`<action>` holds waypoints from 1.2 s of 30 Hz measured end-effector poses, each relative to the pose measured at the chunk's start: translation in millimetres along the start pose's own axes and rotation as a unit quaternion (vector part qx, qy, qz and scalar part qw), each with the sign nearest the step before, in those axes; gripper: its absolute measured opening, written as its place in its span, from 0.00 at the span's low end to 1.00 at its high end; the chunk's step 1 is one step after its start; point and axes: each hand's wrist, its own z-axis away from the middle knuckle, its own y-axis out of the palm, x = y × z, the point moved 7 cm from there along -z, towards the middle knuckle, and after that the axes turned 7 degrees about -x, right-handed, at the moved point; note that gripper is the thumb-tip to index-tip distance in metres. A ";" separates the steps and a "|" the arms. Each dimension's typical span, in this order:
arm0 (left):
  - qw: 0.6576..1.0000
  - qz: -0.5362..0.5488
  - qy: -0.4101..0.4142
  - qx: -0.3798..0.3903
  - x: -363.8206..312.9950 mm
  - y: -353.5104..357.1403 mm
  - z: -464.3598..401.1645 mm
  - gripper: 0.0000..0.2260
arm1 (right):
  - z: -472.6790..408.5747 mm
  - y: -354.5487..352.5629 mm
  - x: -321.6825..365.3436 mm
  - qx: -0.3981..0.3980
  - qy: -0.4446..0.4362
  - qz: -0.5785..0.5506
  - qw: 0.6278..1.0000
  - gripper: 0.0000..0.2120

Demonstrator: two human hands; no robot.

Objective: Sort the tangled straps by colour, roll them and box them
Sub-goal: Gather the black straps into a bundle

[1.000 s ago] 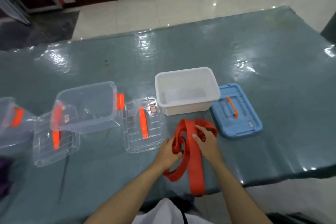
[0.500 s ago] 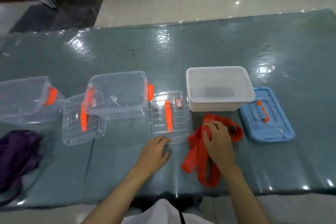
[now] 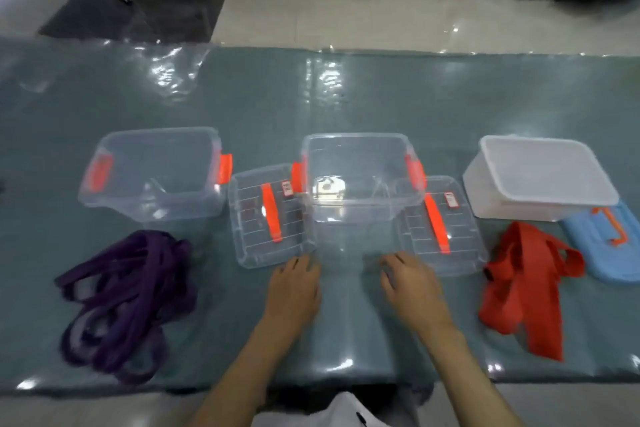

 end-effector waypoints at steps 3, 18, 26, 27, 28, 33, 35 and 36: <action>0.999 0.023 -0.032 -0.009 50.4 -9.7 22.6 0.18 | 4.0 11.0 53.7 0.034 -0.001 0.020 0.999 0.10; 0.980 0.012 -0.197 -0.029 207.3 -16.9 128.4 0.18 | 12.0 76.1 205.5 0.127 -0.123 -0.031 0.984 0.13; 0.957 0.035 -0.278 -0.070 287.1 -35.6 166.7 0.16 | 1.1 94.4 289.6 0.116 -0.175 -0.047 0.977 0.14; 0.956 0.035 -0.281 -0.073 298.8 -35.8 169.7 0.16 | 0.3 98.4 302.4 0.116 -0.178 -0.047 0.976 0.13; 0.956 0.038 -0.280 -0.076 311.5 -35.6 172.1 0.16 | -0.9 102.1 316.4 0.114 -0.179 -0.052 0.976 0.12; 0.958 0.073 -0.256 -0.106 394.2 -30.5 173.2 0.14 | -6.4 129.6 398.2 0.088 -0.174 -0.072 0.978 0.09; 0.963 0.076 -0.239 -0.101 431.2 -29.3 171.5 0.13 | -7.3 142.0 431.6 0.071 -0.156 -0.093 0.981 0.08; 0.967 0.067 -0.228 -0.090 450.1 -29.5 170.6 0.14 | -7.3 148.4 449.0 0.064 -0.147 -0.096 0.982 0.08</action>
